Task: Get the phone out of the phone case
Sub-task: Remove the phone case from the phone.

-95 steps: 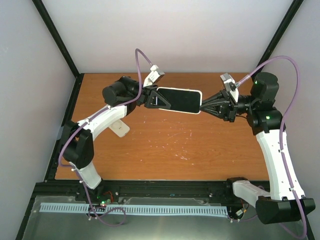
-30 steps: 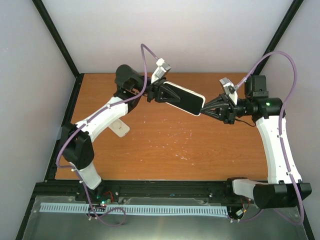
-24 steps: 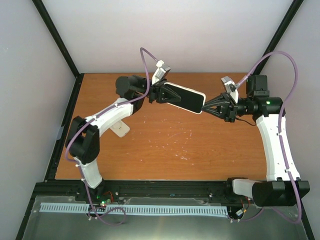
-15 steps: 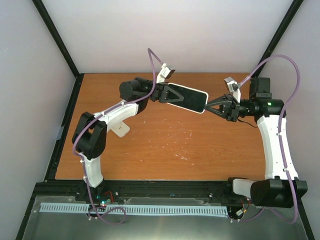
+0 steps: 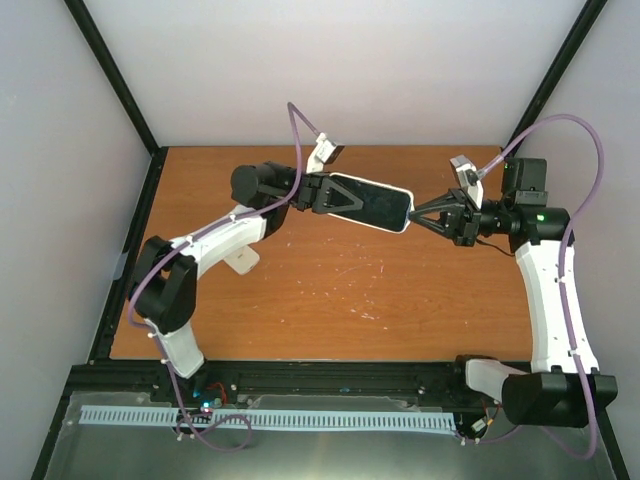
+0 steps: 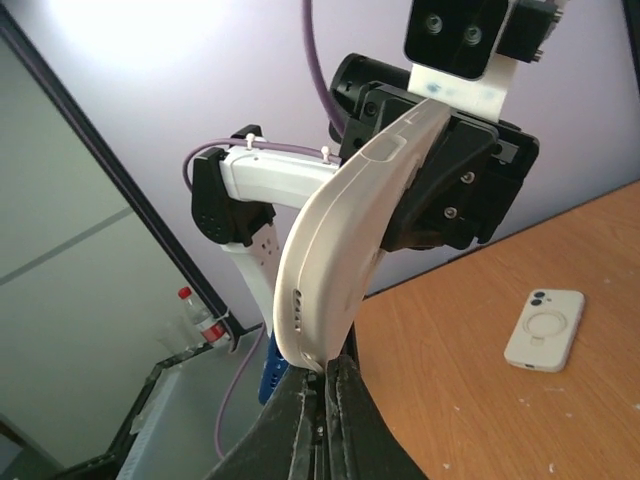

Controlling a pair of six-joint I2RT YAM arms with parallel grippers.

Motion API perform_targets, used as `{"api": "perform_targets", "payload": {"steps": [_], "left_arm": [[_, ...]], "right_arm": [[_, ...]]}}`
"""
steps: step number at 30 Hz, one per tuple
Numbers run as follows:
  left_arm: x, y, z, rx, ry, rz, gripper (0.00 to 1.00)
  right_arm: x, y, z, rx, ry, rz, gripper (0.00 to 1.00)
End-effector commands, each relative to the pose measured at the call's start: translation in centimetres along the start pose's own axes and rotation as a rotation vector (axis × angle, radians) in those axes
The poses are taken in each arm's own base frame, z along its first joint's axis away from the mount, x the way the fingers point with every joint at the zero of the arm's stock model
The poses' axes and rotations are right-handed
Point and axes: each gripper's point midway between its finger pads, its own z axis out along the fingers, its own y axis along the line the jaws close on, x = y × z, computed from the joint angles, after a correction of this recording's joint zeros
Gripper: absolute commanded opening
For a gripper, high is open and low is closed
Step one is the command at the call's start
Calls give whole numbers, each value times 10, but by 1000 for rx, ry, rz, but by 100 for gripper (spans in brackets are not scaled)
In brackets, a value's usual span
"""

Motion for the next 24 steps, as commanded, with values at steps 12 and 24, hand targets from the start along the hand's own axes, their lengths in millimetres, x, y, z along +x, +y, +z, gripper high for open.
{"api": "perform_targets", "payload": {"steps": [12,24], "left_arm": [[45,-116,67,258,313,439,0],[26,-71,81,134,211,366,0]], "right_arm": [[8,-96,37,390,188,63,24],[30,-118,50,581,296,17,35]]}}
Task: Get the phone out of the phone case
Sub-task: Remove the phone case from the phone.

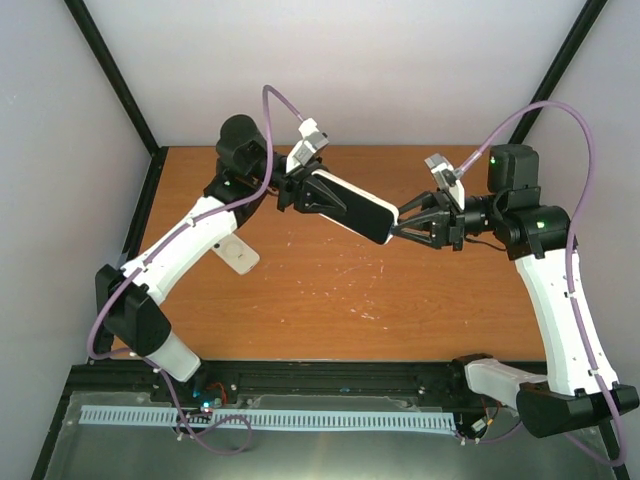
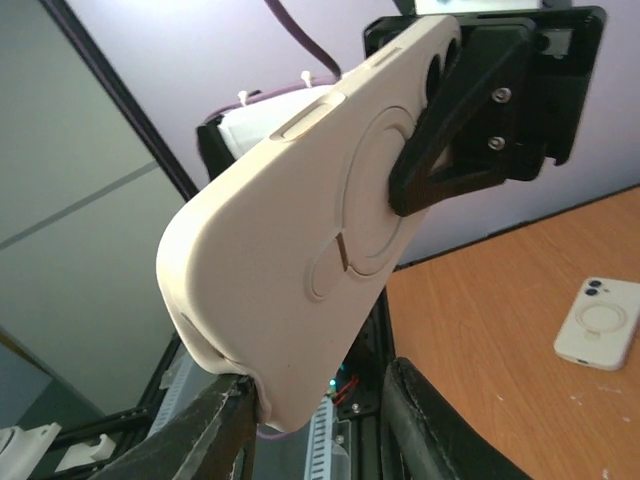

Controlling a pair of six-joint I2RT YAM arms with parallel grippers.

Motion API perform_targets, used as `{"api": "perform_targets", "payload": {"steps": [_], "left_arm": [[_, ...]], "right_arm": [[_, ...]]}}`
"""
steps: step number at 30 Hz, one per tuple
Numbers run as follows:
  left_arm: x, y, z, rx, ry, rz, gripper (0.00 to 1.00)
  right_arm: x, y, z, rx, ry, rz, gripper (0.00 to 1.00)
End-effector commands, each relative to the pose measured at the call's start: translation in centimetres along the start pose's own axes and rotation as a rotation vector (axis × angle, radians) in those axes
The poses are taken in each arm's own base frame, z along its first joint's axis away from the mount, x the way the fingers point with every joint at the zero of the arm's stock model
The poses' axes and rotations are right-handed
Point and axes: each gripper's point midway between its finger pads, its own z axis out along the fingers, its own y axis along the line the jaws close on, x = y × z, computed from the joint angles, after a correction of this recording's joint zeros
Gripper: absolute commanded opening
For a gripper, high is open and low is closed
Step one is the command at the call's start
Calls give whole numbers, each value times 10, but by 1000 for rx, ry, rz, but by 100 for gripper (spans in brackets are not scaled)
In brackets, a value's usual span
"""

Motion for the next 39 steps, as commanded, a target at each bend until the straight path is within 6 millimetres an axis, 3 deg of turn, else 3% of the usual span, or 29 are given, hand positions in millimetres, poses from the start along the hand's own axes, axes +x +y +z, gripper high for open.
{"api": "perform_targets", "payload": {"steps": [1,6,8,11,13,15,18,21,23,25,28,32,36,39], "left_arm": [[8,-17,81,119,8,-13,0],[16,-20,89,155,25,-18,0],[17,-19,92,154,23,-19,0],[20,-12,94,137,16,-32,0],[21,-8,95,119,8,-34,0],[24,-5,96,116,10,-43,0],[26,3,95,66,2,-46,0],[30,30,80,-64,-37,-94,1],[38,53,58,-148,-75,-156,5],[46,76,32,-223,-122,-211,14],[70,110,2,-322,-166,-272,41],[106,149,-26,-447,-209,-366,65],[126,177,-53,-644,-253,-411,75],[140,195,-68,-781,-257,-452,80]], "right_arm": [[44,-178,-9,689,178,101,35],[44,-207,-24,847,208,140,31],[38,-210,-19,848,212,138,31],[30,-197,6,737,214,96,33],[24,-172,26,554,180,73,35],[19,-152,37,424,143,60,28],[14,-137,35,394,115,24,4],[6,-127,17,392,43,30,3],[9,-134,5,429,5,59,3],[23,-151,-2,492,22,78,3],[57,-186,-11,535,54,155,3],[101,-232,-30,570,28,253,3],[142,-265,-41,617,38,303,3],[161,-277,-44,633,41,336,3]]}}
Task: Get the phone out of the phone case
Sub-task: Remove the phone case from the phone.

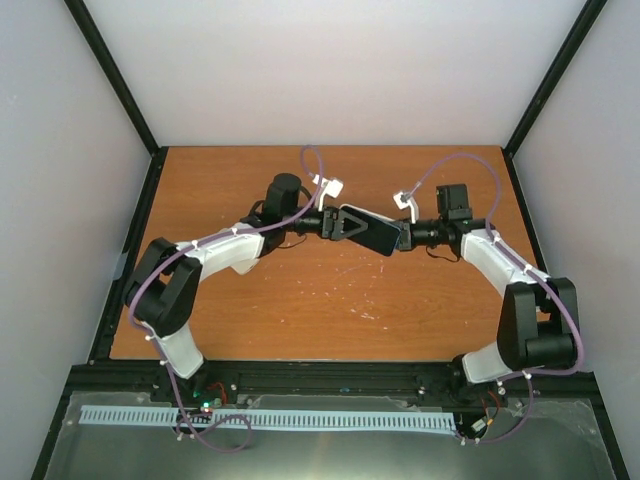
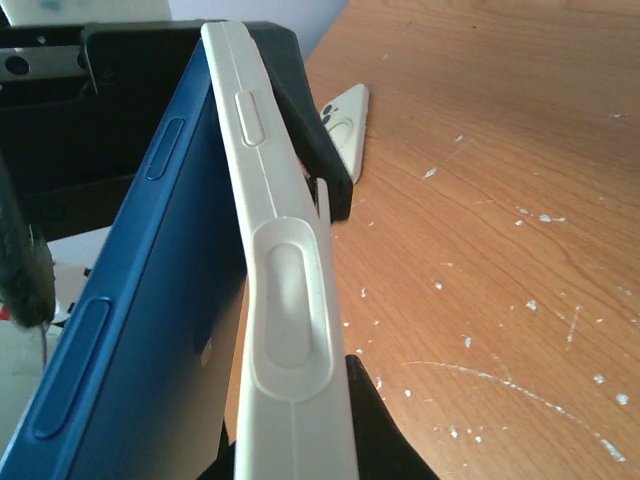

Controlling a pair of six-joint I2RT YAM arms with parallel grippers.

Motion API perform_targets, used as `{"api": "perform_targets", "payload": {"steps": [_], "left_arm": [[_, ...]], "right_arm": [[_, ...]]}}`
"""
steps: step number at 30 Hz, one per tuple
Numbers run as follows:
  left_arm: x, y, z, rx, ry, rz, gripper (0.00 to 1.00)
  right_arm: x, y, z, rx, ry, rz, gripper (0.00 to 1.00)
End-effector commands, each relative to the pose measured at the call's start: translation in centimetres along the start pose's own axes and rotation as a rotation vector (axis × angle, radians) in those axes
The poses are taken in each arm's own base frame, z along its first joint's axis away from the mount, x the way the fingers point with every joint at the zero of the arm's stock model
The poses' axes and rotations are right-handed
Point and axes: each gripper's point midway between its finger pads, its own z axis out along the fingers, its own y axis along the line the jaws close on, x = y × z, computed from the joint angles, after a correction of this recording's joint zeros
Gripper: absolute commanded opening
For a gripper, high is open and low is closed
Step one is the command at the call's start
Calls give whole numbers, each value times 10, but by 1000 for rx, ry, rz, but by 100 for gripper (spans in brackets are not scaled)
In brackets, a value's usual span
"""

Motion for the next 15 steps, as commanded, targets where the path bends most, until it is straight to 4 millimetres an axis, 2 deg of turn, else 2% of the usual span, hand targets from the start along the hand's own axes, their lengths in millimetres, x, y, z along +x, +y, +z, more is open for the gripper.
{"api": "perform_targets", "payload": {"steps": [1,6,7,10,15], "left_arm": [[-37,8,-13,-151,-132,64,81],[-16,76,-24,-440,-176,-63,83],[-10,85,-26,-479,-182,-82,84],[1,91,-26,-545,-200,-68,86],[14,79,-3,-571,-164,35,86]], "right_arm": [[-15,-60,-13,224,-98,-45,3],[-9,-84,-23,376,-99,-11,3],[-6,-88,-26,412,-99,-12,3],[4,-102,-34,518,-100,1,3],[17,-115,-38,592,-67,27,3]]}}
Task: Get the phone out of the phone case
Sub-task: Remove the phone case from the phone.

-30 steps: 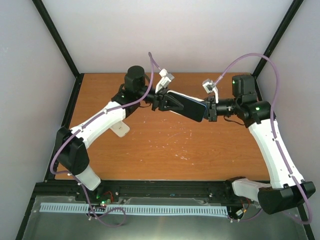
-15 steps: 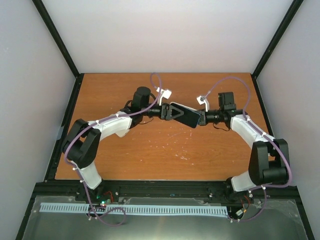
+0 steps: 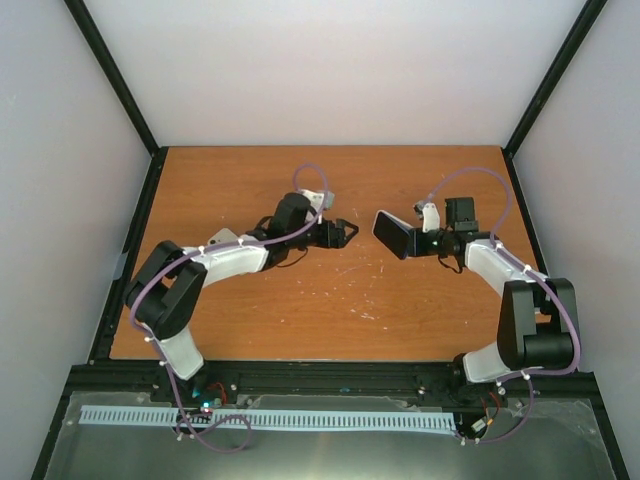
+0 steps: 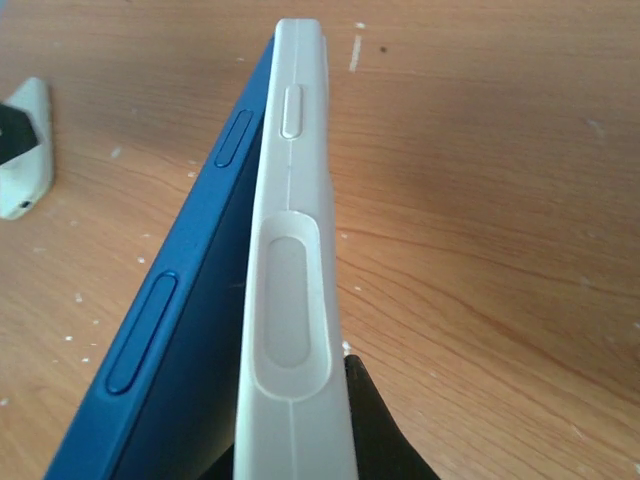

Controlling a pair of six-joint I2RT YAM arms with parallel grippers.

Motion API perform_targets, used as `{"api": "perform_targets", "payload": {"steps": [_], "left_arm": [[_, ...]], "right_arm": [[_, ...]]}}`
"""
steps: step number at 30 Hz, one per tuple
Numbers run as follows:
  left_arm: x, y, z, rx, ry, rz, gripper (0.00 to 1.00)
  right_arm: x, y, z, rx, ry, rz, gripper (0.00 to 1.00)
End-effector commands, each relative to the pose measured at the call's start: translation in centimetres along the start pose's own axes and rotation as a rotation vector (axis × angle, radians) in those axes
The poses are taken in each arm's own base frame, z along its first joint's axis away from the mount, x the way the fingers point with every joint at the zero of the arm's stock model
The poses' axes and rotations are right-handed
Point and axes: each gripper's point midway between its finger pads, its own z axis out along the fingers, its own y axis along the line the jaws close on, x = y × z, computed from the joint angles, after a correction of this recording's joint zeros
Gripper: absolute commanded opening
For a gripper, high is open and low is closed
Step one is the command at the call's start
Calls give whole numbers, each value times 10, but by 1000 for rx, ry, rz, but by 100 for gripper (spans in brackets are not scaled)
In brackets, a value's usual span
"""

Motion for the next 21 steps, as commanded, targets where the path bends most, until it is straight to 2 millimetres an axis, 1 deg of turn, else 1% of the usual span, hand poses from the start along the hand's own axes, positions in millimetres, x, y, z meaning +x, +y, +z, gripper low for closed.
{"api": "perform_targets", "payload": {"steps": [1,3,6,7,8,9,11,12,14,16,18,21], "left_arm": [[-3,-23,5,-35,-56,112,86],[1,-34,10,1,-54,134,86],[14,-67,19,105,-59,210,89],[21,-76,23,122,-65,240,92],[25,-80,28,111,-77,270,92],[29,-82,34,94,-84,294,92],[34,-79,48,44,-94,341,91],[32,-78,55,10,-106,361,89],[33,-70,67,-42,-104,399,84],[36,-65,77,-86,-105,449,82],[36,-68,83,-101,-115,505,82],[40,-77,90,-72,-104,540,83]], "right_arm": [[-12,-12,-6,98,-41,-36,3],[-10,-14,-4,115,-32,-34,3],[-10,-8,0,85,-39,-20,3],[-12,-5,1,71,-46,-4,3],[-12,-3,2,57,-46,5,3],[-13,0,3,43,-47,14,3],[-14,5,4,14,-41,37,3],[-13,7,4,-3,-37,45,3],[-11,9,6,-24,-28,61,3],[-10,11,7,-41,-19,70,3],[-8,14,8,-58,-10,80,3],[-7,13,10,-60,-6,91,3]]}}
